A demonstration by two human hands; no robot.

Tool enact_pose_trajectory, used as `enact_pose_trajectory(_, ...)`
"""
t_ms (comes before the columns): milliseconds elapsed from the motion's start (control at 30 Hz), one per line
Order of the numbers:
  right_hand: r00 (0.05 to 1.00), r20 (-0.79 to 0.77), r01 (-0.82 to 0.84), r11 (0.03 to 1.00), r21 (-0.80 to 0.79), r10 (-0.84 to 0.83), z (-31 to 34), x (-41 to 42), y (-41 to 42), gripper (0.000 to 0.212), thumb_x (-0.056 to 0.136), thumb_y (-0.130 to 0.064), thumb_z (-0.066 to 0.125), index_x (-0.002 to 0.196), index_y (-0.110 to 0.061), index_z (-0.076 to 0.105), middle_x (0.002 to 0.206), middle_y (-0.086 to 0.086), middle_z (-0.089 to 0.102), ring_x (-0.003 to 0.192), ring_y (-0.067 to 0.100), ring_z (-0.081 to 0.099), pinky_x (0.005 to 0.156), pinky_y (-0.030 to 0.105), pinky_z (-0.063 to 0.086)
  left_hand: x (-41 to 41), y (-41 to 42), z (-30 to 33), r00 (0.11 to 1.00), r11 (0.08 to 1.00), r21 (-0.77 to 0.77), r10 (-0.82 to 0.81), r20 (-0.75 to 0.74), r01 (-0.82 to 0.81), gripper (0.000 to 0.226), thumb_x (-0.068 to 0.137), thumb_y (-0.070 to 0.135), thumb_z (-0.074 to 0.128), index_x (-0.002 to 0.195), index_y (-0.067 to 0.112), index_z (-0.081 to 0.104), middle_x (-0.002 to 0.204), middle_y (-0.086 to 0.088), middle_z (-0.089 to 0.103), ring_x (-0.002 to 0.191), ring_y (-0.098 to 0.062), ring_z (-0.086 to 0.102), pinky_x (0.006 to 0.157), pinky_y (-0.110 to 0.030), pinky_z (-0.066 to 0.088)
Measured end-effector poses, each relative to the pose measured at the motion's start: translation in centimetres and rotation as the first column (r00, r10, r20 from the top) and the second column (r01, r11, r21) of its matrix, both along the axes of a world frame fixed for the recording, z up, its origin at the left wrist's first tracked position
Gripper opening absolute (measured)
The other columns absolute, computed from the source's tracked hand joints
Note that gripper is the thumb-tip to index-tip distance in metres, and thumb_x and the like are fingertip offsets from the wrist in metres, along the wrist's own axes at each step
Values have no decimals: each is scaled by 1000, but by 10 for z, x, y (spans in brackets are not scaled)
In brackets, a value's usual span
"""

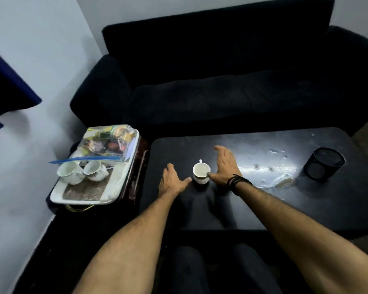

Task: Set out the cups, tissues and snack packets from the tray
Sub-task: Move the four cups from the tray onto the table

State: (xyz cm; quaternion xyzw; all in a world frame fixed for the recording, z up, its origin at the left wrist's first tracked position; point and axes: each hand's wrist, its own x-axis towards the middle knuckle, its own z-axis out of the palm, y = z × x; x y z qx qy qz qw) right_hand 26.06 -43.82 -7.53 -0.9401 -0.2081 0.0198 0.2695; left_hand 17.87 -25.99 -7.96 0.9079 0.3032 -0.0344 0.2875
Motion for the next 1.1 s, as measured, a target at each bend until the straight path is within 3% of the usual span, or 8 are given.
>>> enact_pose_trajectory(267,975,-8,-223,975,13,223,47,-45,116,64,75,-31,71,129,-21,38,131,5,46,123,26,46,92,40,46,-69,105,54,971,972,153,152,186,-181,67,80,46,67,129,12,38,131,-12,47,119,-35,52,88,-45,48)
enact_pose_trajectory(400,921,-26,-388,921,35,389,59,-81,184,53,75,-30,69,121,-20,46,120,6,51,114,27,51,91,39,47,-108,166,68,934,935,194,242,264,-297,53,80,38,67,120,13,44,129,-13,50,112,-38,56,85,-44,48)
enact_pose_trajectory(533,880,-70,-469,883,24,470,63,-108,248,55,77,-29,68,126,-18,48,128,6,53,117,26,53,94,37,48,-132,218,73,901,899,207,320,292,-386,43,81,28,64,116,9,48,122,-17,53,112,-38,54,87,-45,47)
enact_pose_trajectory(633,879,-119,-459,887,47,461,59,-116,292,58,77,-30,69,129,-13,48,132,10,52,120,28,52,96,37,46,-136,246,73,898,866,268,361,250,-423,43,81,28,64,116,7,51,124,-17,56,115,-37,55,88,-43,47)
enact_pose_trajectory(867,910,-186,-384,922,-40,371,32,-110,358,77,78,-41,73,137,-7,36,136,13,45,125,31,46,99,42,47,-115,286,58,937,881,340,348,3,-329,58,81,28,65,131,7,45,138,-13,47,127,-33,48,94,-41,45)
enact_pose_trajectory(1000,902,-218,-373,927,40,372,21,-101,381,70,84,-44,67,133,-6,36,132,17,50,119,34,52,96,47,48,-94,300,51,908,855,319,415,55,-409,64,81,30,68,134,7,41,137,-15,46,125,-35,49,93,-43,46)
enact_pose_trajectory(1100,901,-216,-369,927,72,376,19,-95,396,66,86,-45,65,132,-7,38,130,19,52,117,36,54,96,49,48,-83,312,44,928,866,357,374,1,-349,58,81,28,67,133,13,47,138,-11,45,126,-33,48,93,-43,46)
